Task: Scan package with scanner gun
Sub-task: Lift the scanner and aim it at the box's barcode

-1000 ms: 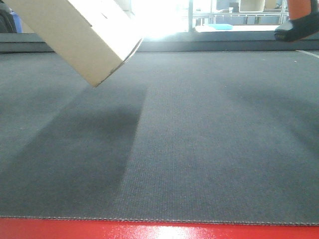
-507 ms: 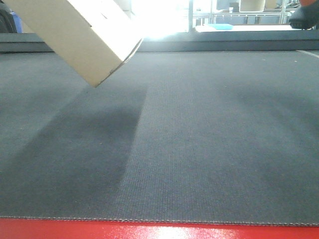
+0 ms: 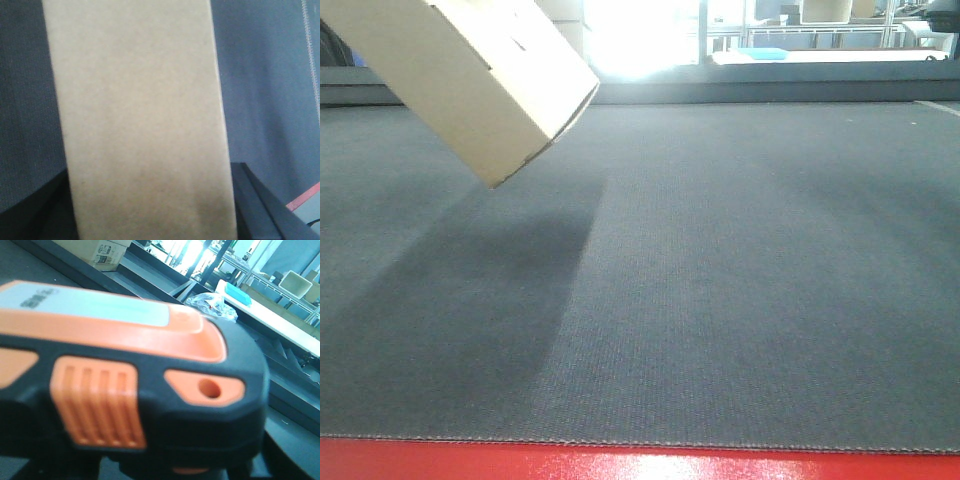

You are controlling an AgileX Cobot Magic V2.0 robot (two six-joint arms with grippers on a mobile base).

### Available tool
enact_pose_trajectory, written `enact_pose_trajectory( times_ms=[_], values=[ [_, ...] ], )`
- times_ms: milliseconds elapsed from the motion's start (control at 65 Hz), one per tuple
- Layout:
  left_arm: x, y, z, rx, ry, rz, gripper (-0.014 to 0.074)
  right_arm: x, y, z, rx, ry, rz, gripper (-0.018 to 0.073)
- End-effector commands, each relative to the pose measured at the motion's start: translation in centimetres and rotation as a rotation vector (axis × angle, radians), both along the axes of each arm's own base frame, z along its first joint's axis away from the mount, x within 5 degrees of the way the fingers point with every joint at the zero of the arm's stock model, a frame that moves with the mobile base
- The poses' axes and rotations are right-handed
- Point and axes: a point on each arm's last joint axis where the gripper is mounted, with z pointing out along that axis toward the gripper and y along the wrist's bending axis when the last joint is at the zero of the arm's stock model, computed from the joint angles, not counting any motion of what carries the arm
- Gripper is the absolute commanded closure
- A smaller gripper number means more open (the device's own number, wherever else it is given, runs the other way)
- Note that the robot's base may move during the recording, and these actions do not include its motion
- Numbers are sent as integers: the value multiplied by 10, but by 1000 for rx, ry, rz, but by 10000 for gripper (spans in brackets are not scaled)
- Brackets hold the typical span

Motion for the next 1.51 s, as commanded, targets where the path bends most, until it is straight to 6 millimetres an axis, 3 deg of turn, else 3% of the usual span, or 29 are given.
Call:
enact_pose_trajectory(
  times_ms=[0, 138, 338, 923, 1492],
  values=[
    [-2, 0, 6, -22, -14, 8, 707, 0, 0, 12, -5, -72, 5, 713],
    [-2, 0, 6, -22, -14, 8, 707, 0, -1, 12, 18, -70, 0, 713],
    [-2, -2, 7, -29, -14, 6, 707, 3, -2, 9, 187, -53, -35, 713],
    [-2, -3, 7, -42, -13, 5, 707, 32, -1, -33, 182, 84, -51, 713],
    [-2, -3, 7, -42, -13, 5, 707, 33, -3, -33, 182, 83, -55, 713]
  ],
)
